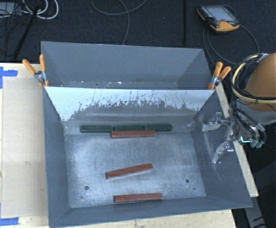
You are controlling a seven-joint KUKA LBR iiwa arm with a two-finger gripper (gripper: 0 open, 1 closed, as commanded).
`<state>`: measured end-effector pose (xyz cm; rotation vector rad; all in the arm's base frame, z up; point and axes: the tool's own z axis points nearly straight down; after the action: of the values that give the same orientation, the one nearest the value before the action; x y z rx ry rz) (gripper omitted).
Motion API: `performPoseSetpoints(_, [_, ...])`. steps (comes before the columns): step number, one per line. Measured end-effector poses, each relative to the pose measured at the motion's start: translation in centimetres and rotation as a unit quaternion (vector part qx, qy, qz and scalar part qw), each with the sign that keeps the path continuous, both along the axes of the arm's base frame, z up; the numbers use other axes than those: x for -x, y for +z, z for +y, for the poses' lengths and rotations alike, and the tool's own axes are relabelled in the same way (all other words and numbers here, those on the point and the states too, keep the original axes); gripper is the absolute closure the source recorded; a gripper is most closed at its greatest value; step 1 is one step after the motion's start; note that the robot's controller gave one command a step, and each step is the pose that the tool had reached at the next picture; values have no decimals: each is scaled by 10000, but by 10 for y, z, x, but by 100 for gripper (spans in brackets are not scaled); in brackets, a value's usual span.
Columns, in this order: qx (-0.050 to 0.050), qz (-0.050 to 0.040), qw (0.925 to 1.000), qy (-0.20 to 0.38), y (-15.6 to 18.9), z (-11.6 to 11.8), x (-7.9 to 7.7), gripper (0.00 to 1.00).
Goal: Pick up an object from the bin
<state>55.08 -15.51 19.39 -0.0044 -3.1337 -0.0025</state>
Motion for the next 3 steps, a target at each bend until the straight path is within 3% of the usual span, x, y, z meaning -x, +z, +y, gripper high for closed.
performPoseSetpoints(1, [7,-35,10000,14,4,0,-2,0])
performPoseSetpoints(2, [22,-73,9999,155,-42,29,-18,0])
performPoseSetpoints(3, [2,-41,10000,48,-107,81,-19,0])
